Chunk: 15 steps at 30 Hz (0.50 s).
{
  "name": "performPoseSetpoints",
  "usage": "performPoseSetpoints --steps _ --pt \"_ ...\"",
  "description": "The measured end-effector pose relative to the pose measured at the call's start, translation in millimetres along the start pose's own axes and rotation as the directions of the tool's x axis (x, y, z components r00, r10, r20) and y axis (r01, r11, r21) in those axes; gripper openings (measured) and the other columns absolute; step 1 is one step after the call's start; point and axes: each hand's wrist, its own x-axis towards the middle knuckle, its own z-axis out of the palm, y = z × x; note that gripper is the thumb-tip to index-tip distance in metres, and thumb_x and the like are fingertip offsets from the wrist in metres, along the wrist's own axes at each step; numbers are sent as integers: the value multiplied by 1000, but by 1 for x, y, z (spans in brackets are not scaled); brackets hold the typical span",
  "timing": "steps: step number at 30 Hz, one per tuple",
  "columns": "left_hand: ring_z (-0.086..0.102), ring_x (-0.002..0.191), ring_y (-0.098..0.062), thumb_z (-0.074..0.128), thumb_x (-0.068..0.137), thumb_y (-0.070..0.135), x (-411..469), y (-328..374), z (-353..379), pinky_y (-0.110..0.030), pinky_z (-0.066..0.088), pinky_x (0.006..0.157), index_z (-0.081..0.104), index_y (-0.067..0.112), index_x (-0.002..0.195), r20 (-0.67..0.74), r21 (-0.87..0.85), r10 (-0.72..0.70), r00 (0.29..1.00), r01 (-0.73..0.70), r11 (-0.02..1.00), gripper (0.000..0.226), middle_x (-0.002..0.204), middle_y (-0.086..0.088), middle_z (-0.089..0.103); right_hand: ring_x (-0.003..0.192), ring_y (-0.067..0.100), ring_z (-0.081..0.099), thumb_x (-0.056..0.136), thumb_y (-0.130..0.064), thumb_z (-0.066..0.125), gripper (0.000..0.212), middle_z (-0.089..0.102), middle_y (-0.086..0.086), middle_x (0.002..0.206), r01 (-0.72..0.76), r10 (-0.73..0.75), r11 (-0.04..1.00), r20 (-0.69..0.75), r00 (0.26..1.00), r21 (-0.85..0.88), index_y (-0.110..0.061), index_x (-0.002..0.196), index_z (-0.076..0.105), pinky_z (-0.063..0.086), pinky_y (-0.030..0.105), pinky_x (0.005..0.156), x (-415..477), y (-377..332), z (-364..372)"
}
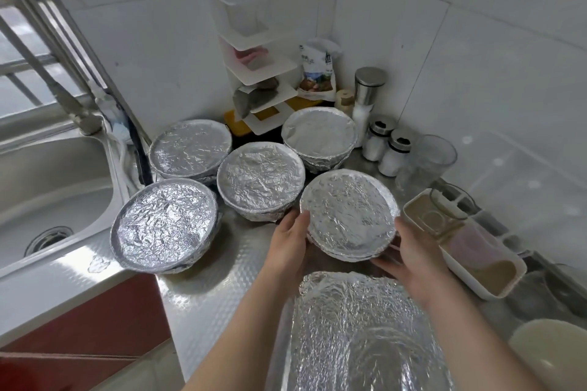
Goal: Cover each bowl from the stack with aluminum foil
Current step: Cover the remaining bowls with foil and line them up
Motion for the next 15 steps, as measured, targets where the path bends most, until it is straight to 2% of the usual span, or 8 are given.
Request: performPoseSetpoints --steps 3,5,7,8,10,12,15 --pt "69 103 -22 53 101 22 3 1 4 -43 55 92 60 17 127 45 61 47 998 -50 997 28 113 -4 72 96 23 64 101 -31 46 19 67 6 104 3 -2 998 -29 1000 58 -19 108 60 56 39 66 2 1 6" --pt "69 103 -21 53 100 21 7 -1 6 -44 51 98 66 13 119 12 74 87 996 -88 993 23 109 -6 73 98 24 63 102 -30 46 19 66 8 106 -2 6 995 -34 999 101 -19 108 60 55 38 65 4 2 11" --pt "68 88 -19 56 98 23 9 -2 5 -42 55 88 72 12 98 -99 120 123 987 -111 987 20 93 -5 75 99 25 63 102 -29 45 20 66 9 106 -1 6 993 -37 999 118 -17 112 59 55 39 66 7 2 14" --pt "65 79 -20 59 95 27 9 -2 0 -45 55 82 73 12 84 -181 154 158 971 -131 979 23 82 -4 73 99 25 63 102 -29 45 21 66 9 106 1 4 993 -43 999 117 -17 112 59 55 39 67 9 3 15" --pt "58 67 -21 63 86 39 3 -1 -14 -45 54 67 67 9 67 -345 182 237 908 -183 966 35 67 -5 65 101 26 63 102 -30 45 20 66 9 107 6 0 993 -53 999 116 -18 109 59 56 40 68 12 2 14" --pt "54 62 -20 64 89 38 -4 3 -31 -35 49 61 63 6 68 -460 115 258 850 -231 966 38 66 -7 60 102 26 62 101 -31 46 19 65 9 108 0 7 992 -56 998 126 -18 108 60 56 40 69 15 2 15" --pt "53 59 -20 60 96 33 0 9 -44 -34 45 61 60 8 71 -503 18 194 842 -215 977 36 68 -9 58 99 24 62 101 -29 46 18 65 8 106 6 4 987 -64 998 159 -18 105 60 55 40 66 17 1 16"
